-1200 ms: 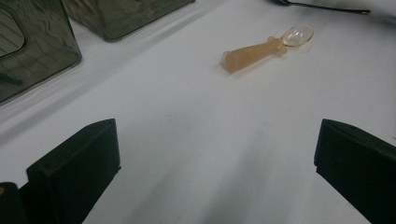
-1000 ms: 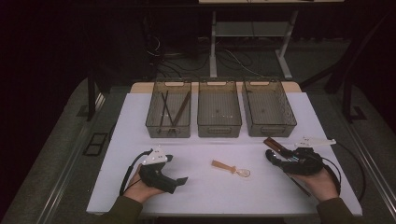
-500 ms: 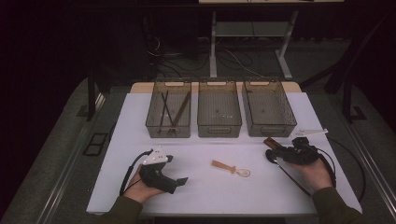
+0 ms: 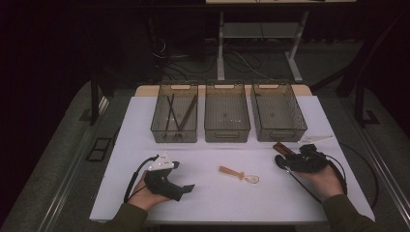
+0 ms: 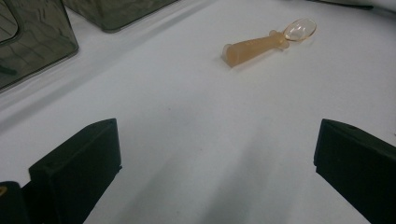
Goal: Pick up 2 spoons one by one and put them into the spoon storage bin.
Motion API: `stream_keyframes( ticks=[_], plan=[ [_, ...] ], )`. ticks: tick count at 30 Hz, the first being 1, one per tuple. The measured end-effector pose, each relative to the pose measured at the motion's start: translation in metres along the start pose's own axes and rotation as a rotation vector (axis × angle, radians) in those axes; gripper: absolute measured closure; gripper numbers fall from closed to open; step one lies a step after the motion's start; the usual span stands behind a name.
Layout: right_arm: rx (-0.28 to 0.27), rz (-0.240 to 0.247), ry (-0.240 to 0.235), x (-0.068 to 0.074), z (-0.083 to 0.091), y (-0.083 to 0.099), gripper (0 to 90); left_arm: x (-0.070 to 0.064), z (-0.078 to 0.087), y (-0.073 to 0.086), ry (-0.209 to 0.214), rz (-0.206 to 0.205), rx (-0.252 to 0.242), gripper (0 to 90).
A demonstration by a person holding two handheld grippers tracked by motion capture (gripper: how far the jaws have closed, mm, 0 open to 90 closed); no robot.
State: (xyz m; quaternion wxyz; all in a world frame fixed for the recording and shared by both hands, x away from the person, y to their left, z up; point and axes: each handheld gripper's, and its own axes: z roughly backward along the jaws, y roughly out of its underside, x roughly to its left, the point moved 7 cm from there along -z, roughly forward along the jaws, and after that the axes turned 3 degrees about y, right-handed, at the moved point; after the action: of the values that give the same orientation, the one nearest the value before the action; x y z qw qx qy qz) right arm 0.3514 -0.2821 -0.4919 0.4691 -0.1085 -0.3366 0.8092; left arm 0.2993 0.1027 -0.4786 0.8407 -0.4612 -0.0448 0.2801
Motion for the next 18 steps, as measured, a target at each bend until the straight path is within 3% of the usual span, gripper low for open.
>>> stream_keyframes(
  ticks=[12,18],
  plan=[
    [0.031,0.051,0.015,0.0028,-0.0048,0.0059,56.8,-0.0001,0.0001,0.0003,-0.001,0.000,0.003,0.0],
    [0.030,0.105,0.034,0.0050,-0.0058,0.0068,56.2,-0.0001,-0.0004,0.0007,-0.001,-0.002,0.007,0.0]
  ],
)
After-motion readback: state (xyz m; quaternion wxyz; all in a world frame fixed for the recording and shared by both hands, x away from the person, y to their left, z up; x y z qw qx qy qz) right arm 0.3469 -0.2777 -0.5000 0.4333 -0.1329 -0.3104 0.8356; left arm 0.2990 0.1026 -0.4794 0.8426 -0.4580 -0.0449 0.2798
